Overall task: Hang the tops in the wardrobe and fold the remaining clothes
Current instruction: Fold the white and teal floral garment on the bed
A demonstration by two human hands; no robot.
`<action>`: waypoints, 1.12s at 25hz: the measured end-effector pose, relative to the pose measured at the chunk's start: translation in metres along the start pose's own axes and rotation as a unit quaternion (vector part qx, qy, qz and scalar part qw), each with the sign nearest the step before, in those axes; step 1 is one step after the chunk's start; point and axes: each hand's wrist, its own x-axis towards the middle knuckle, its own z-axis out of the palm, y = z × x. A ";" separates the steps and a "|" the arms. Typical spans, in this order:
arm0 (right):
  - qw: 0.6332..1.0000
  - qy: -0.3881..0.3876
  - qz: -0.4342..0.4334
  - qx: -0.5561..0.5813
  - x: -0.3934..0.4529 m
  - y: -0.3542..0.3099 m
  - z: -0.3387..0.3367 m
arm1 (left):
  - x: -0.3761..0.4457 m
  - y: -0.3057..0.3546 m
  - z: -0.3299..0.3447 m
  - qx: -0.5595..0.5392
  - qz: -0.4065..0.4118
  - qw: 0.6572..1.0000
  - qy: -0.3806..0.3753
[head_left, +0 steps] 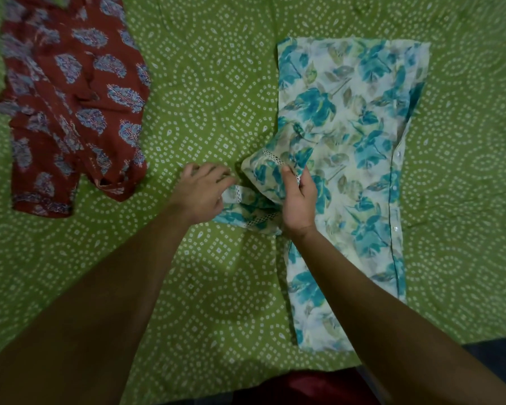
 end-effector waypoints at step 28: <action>0.974 -0.066 -0.148 -0.157 -0.038 0.028 0.008 | -0.098 0.081 0.053 -0.622 -0.650 0.392 0.192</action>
